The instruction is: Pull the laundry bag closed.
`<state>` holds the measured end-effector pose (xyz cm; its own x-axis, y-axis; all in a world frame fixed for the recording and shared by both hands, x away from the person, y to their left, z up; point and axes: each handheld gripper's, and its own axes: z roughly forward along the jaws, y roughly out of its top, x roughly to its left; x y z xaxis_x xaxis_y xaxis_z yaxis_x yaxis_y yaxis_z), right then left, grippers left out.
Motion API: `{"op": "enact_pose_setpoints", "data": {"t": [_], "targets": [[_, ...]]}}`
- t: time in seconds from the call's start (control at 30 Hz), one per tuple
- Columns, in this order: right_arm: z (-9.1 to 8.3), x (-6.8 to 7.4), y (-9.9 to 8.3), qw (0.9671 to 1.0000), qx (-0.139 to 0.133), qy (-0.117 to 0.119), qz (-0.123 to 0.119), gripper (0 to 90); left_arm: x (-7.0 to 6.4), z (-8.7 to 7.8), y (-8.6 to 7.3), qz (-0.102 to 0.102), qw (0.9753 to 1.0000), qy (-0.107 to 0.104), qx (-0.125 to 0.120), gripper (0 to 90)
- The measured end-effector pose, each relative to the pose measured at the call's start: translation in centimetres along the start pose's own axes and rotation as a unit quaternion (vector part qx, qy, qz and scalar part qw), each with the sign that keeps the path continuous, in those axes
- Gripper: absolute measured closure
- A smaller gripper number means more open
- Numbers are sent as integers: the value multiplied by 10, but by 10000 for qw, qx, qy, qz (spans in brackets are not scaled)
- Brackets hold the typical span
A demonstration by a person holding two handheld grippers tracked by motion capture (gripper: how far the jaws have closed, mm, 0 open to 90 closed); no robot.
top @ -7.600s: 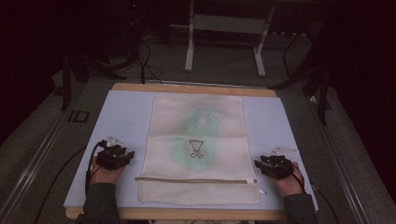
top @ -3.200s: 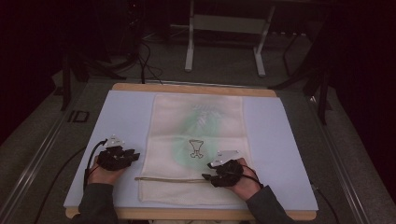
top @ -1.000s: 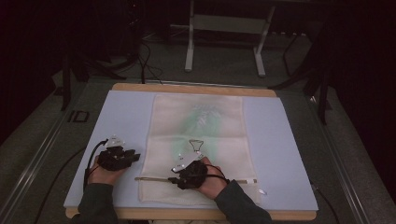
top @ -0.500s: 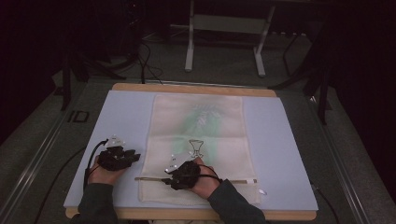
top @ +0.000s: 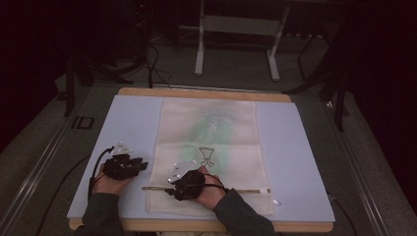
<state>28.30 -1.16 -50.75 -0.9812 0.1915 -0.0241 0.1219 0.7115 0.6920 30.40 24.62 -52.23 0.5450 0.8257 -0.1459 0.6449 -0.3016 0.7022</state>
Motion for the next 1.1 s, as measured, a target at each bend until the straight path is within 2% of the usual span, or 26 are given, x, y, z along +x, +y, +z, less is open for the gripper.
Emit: {"op": "enact_pose_setpoints", "data": {"t": [0.3, 0.57, 1.1], "targets": [[6, 2, 7, 10000, -5, 25, -81, 657, 0, 0, 0, -10, 10000, -6, 8, 650], [12, 4, 12, 9999, -26, 90, -43, 659, 0, 0, 0, -11, 10000, -4, 9, 649], [33, 8, 23, 9999, -17, 137, -77, 697, 0, 1, 0, -9, 10000, -6, 7, 648]]}}
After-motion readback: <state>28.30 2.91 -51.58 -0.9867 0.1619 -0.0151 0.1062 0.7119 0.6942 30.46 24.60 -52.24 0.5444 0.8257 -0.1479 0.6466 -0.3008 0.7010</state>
